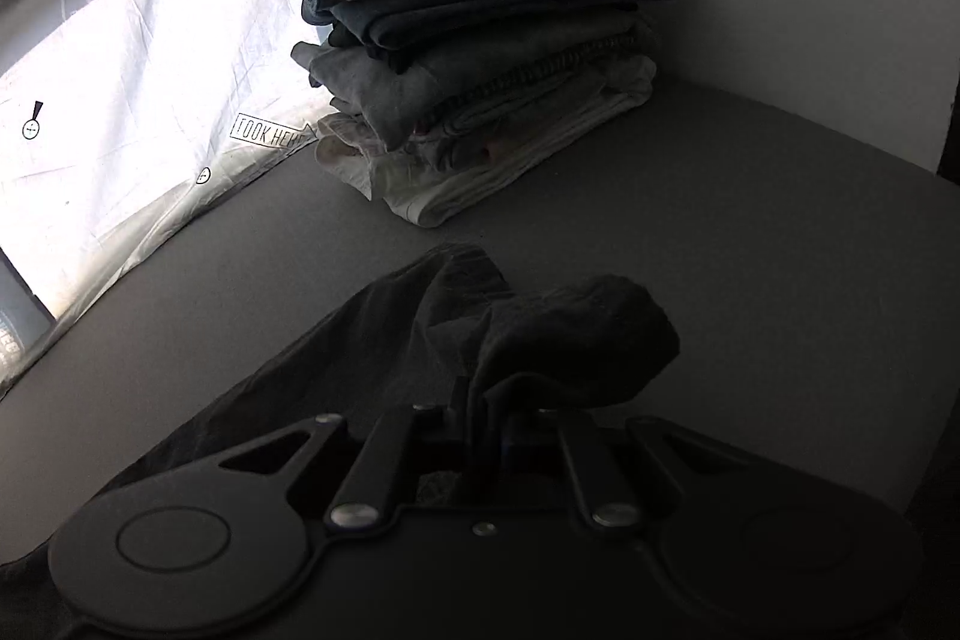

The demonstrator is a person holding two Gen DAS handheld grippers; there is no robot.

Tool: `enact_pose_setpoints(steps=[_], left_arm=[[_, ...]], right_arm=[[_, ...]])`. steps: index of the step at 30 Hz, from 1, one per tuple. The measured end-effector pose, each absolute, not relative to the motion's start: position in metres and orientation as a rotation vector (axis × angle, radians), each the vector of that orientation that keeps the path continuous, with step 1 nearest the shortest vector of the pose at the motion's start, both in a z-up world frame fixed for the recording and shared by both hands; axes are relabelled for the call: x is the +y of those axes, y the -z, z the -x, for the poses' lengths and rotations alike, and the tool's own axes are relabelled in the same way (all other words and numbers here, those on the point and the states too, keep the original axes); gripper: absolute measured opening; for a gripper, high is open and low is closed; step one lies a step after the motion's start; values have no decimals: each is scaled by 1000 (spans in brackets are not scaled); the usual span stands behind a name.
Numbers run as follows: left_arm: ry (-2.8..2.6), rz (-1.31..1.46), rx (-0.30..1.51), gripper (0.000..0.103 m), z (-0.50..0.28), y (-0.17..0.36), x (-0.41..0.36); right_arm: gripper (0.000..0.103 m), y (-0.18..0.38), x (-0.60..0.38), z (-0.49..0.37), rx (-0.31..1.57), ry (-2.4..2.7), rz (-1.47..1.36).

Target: Fold clothes

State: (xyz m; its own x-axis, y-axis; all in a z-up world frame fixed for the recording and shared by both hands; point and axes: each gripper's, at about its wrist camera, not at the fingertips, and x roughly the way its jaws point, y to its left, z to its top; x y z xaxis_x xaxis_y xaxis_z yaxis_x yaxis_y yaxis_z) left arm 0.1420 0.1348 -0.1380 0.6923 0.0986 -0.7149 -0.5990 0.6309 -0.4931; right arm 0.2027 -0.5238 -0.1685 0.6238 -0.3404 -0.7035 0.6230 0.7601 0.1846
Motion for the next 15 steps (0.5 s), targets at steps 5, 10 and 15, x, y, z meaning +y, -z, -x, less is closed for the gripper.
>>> enact_pose_setpoints(steps=[5, 10, 15], left_arm=[[-452, 769, 768, 11, -126, 152, 155], [-473, 774, 807, 28, -127, 148, 152], [-454, 739, 777, 44, -120, 141, 162]], right_arm=[[11, 184, -523, -201, 759, 581, -396], [30, 185, -517, -204, 792, 605, -339], [71, 171, -496, -193, 753, 620, -225]])
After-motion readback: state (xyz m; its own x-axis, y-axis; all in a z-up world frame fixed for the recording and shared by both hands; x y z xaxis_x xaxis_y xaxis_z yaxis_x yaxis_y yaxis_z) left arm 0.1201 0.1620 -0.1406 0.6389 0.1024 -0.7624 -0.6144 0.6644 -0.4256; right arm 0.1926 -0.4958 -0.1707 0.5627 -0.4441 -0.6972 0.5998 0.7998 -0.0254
